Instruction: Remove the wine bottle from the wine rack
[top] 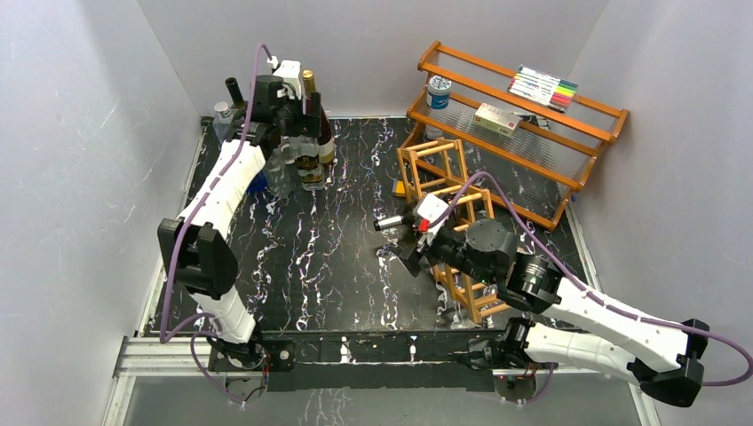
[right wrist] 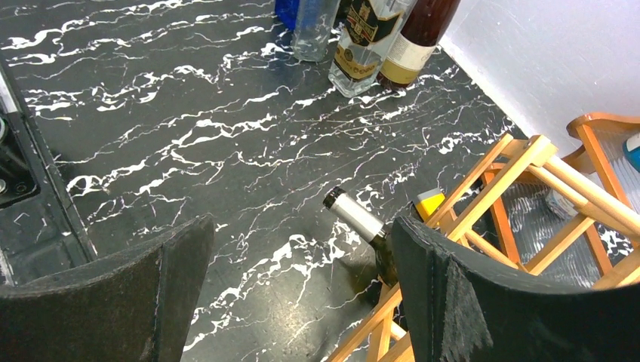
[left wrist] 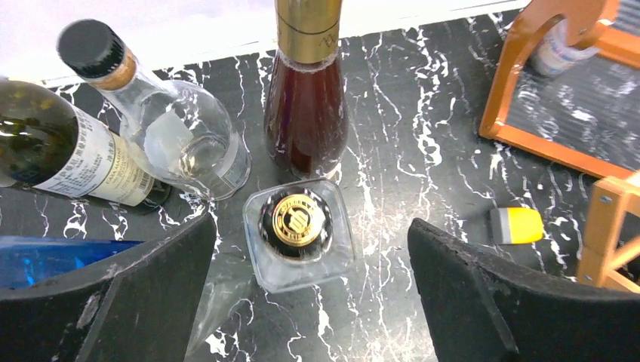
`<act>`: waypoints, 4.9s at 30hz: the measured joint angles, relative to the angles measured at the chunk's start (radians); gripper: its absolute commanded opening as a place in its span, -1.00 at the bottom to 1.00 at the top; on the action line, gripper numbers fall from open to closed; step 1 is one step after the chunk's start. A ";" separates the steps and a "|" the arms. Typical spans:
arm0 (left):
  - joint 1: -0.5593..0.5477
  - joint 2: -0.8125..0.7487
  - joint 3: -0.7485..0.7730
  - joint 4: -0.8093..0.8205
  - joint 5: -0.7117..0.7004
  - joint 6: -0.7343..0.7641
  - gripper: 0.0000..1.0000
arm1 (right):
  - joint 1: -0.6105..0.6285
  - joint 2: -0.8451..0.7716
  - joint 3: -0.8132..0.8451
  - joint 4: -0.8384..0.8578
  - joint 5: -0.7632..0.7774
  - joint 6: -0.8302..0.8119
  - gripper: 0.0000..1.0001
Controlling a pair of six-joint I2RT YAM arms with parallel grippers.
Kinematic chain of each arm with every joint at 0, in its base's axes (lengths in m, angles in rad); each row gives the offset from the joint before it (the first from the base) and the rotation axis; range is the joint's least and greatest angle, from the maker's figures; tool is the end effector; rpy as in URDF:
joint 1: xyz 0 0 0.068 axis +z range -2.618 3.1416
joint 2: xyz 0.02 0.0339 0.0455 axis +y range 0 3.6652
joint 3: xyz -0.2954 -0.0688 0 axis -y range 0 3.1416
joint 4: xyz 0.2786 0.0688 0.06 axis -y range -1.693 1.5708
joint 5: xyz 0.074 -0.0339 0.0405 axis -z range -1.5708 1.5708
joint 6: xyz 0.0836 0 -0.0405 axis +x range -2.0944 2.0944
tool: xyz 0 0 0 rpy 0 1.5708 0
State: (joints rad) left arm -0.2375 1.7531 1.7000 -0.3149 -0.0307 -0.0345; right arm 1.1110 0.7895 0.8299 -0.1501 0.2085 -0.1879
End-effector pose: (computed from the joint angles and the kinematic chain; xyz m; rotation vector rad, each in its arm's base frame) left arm 0.4885 -0.1156 0.3925 0.1764 1.9336 -0.1511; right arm 0.1232 0.2099 0.3774 -0.8997 1.4480 0.5182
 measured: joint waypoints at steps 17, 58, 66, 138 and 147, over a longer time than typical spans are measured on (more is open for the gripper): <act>0.000 -0.793 -0.677 0.026 0.259 -0.184 0.96 | 0.000 0.072 0.029 -0.005 0.056 0.022 0.96; 0.000 -1.111 -0.974 -0.037 0.274 -0.164 0.96 | -0.122 0.955 0.233 0.003 0.349 -0.900 0.38; 0.000 -1.112 -0.974 -0.036 0.274 -0.163 0.97 | -0.117 0.997 0.238 0.009 0.337 -0.901 -0.01; 0.003 -1.135 -0.903 -0.069 0.185 -0.248 0.96 | 0.118 0.551 0.201 0.311 -0.073 0.014 -1.00; 0.003 -0.972 -0.753 -0.029 0.481 -0.318 0.97 | 0.075 0.554 0.143 0.396 -0.072 0.142 -1.00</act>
State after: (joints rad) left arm -0.2344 0.7811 0.9466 -0.3439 0.4500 -0.3527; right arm 1.1858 1.3430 0.9733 0.2462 0.1360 -0.0460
